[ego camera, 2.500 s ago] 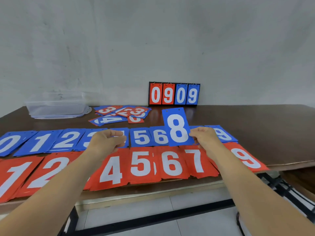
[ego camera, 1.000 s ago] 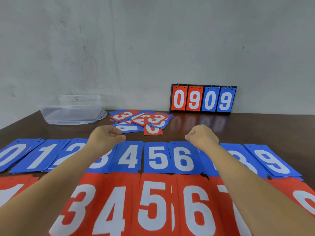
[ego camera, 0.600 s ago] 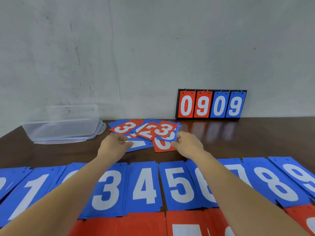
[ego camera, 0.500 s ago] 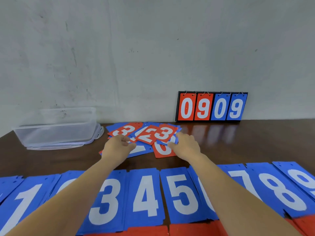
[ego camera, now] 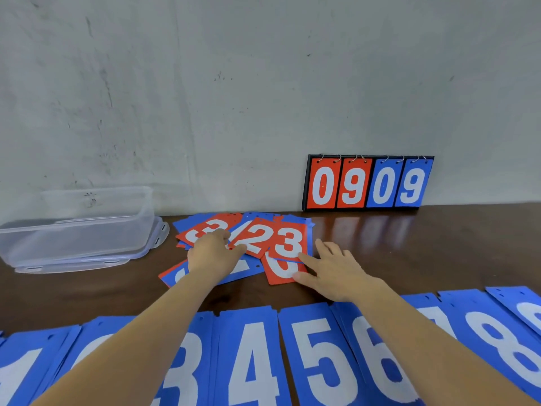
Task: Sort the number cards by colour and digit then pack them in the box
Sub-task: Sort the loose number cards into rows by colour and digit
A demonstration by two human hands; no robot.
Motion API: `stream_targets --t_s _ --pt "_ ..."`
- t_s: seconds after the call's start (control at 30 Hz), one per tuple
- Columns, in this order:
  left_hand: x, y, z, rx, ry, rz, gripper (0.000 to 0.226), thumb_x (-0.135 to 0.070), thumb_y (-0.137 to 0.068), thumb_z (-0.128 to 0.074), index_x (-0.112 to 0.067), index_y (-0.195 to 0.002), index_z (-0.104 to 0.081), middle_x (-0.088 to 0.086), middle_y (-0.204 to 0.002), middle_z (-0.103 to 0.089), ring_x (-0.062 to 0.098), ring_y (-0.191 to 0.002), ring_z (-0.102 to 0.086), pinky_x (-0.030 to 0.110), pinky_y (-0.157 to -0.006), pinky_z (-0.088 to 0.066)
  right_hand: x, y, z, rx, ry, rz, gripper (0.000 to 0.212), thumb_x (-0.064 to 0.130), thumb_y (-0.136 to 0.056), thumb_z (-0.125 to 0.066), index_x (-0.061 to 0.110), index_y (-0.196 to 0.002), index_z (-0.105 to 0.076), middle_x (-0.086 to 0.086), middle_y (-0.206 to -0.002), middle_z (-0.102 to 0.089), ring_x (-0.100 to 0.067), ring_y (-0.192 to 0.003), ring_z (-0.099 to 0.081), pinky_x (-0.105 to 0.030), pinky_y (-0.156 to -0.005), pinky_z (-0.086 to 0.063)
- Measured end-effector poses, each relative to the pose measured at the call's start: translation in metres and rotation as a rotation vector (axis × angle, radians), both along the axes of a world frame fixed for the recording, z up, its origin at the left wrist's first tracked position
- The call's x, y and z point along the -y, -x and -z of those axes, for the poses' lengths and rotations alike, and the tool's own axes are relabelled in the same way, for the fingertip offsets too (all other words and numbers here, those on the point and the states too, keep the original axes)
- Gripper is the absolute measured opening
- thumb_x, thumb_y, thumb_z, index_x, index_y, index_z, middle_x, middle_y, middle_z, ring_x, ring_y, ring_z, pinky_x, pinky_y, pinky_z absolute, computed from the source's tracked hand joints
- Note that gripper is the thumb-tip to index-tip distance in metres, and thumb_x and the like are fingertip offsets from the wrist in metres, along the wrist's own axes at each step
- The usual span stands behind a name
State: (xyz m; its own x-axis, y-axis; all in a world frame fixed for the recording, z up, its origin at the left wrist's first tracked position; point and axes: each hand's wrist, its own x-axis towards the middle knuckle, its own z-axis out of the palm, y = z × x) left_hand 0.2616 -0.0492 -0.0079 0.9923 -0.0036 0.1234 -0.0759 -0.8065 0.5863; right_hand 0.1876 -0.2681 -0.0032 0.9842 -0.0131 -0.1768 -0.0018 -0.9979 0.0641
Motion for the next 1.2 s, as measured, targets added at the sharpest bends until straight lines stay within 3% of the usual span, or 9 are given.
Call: stream_targets --t_s 0.1,0.17,0.23,0.3,0.4,0.77,0.9,1.03,1.2 --pt "0.009 -0.010 0.000 -0.001 -0.164 -0.023 0.072 -0.063 -0.084 -0.057 -0.014 -0.137 -0.049 0.006 -0.128 -0.060 0.025 -0.116 -0.055 0.041 -0.095 -0.049 0.010 0.006 -0.001 0.137 -0.158 0.039 0.047 0.054 -0.100 -0.030 0.021 -0.115 -0.060 -0.004 -0.112 -0.057 -0.023 -0.114 -0.052 -0.034 -0.090 -0.046" --pt "0.015 -0.017 0.001 -0.038 -0.267 -0.041 0.080 -0.074 -0.079 -0.052 -0.015 -0.133 -0.051 0.008 -0.125 -0.058 0.028 -0.116 -0.053 0.043 -0.096 -0.048 0.016 -0.001 0.002 0.261 -0.240 0.183 0.039 0.050 -0.098 -0.039 0.020 -0.080 -0.054 0.002 -0.082 -0.056 -0.017 -0.084 -0.059 -0.026 -0.066 -0.046" --pt "0.020 -0.021 0.001 -0.106 -0.347 -0.042 0.085 -0.080 -0.076 -0.048 -0.016 -0.132 -0.051 0.010 -0.136 -0.049 0.032 -0.128 -0.043 0.045 -0.105 -0.040 0.014 -0.012 0.006 0.344 -0.361 0.323 0.036 0.058 -0.092 -0.049 0.022 -0.094 -0.054 0.002 -0.095 -0.062 -0.015 -0.089 -0.061 -0.024 -0.068 -0.047" --pt "0.024 -0.023 0.002 -0.150 -0.399 -0.036 0.084 -0.081 -0.074 -0.049 -0.019 -0.130 -0.052 0.012 -0.142 -0.042 0.033 -0.134 -0.035 0.046 -0.108 -0.033 0.004 -0.026 0.009 0.315 -0.485 0.439 0.069 0.067 -0.082 -0.057 0.020 -0.129 -0.044 -0.003 -0.124 -0.057 -0.020 -0.112 -0.056 -0.032 -0.085 -0.048" --pt "0.025 -0.027 0.006 -0.131 -0.408 -0.026 0.080 -0.077 -0.076 -0.054 -0.022 -0.133 -0.050 0.009 -0.142 -0.041 0.031 -0.133 -0.034 0.046 -0.108 -0.031 -0.014 -0.042 0.014 0.256 -0.426 0.460 0.099 0.071 -0.075 -0.061 0.018 -0.148 -0.021 -0.006 -0.146 -0.040 -0.026 -0.133 -0.039 -0.041 -0.108 -0.035" --pt "0.029 -0.038 0.009 -0.056 -0.319 0.002 0.051 -0.058 -0.081 -0.061 -0.022 -0.117 -0.057 0.001 -0.113 -0.060 0.023 -0.111 -0.052 0.042 -0.098 -0.038 -0.025 -0.041 0.008 0.292 -0.291 0.336 0.072 0.057 -0.090 -0.054 0.026 -0.148 -0.027 -0.002 -0.141 -0.047 -0.021 -0.128 -0.042 -0.037 -0.102 -0.037" --pt "0.030 -0.035 0.007 -0.028 -0.180 0.055 0.045 -0.046 -0.083 -0.066 -0.019 -0.115 -0.050 -0.001 -0.097 -0.062 0.017 -0.087 -0.061 0.033 -0.076 -0.055 -0.029 -0.043 0.009 0.343 -0.351 0.299 0.070 0.047 -0.090 -0.060 0.027 -0.148 -0.025 -0.001 -0.142 -0.045 -0.021 -0.127 -0.043 -0.037 -0.099 -0.042" --pt "0.027 -0.033 0.000 -0.081 0.105 0.078 0.057 -0.028 -0.084 -0.072 -0.017 -0.131 -0.042 0.002 -0.120 -0.058 0.016 -0.095 -0.057 0.024 -0.069 -0.046 -0.031 -0.049 0.009 0.340 -0.515 0.354 0.082 0.032 -0.085 -0.072 0.027 -0.149 -0.021 -0.006 -0.146 -0.030 -0.024 -0.131 -0.037 -0.037 -0.097 -0.046" --pt "0.015 -0.029 -0.005 -0.075 0.372 -0.036 0.042 -0.003 -0.090 -0.060 -0.013 -0.130 -0.050 0.007 -0.126 -0.056 0.014 -0.085 -0.057 0.022 -0.062 -0.051 -0.027 -0.051 0.001 0.307 -0.735 0.524 0.091 0.017 -0.077 -0.080 0.025 -0.148 -0.022 -0.010 -0.141 -0.030 -0.029 -0.132 -0.032 -0.040 -0.096 -0.046"
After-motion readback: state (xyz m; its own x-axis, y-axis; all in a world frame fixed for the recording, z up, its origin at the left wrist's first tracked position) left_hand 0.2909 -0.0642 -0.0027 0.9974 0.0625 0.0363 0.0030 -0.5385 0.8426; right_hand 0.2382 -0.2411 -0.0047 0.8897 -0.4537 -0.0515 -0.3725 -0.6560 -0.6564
